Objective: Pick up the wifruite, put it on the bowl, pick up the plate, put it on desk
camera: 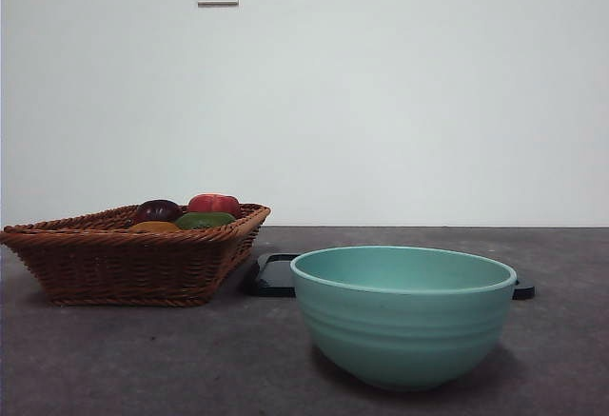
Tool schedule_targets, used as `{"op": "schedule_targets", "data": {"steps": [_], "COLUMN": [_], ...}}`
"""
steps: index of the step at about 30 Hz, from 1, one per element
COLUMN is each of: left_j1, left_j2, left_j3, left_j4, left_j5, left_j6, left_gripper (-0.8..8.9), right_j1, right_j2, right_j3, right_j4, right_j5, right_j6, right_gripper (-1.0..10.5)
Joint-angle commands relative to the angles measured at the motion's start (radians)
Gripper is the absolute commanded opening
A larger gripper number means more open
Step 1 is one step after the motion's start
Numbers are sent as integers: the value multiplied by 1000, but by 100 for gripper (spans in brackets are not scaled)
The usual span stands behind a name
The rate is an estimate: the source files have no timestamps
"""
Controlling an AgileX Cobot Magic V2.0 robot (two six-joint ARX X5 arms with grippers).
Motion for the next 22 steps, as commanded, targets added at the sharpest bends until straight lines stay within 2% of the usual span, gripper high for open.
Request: {"op": "schedule_targets", "data": {"steps": [1, 19, 22], "left_j1": [3, 3, 3], "left_j2": [-1, -1, -1], "left_j3": [-20, -20, -20], "left_j4": [-6, -7, -7], "left_j5": [2, 2, 2], "left_j6": [18, 18, 18], "left_gripper": [20, 19, 19], "right_j1": [7, 7, -25], "right_j2": [1, 1, 1], "right_j3": [14, 11, 2], "right_j4": [11, 13, 19], "right_j5": [1, 2, -5], "right_j6": [4, 4, 4], "right_gripper": [12, 12, 12]}}
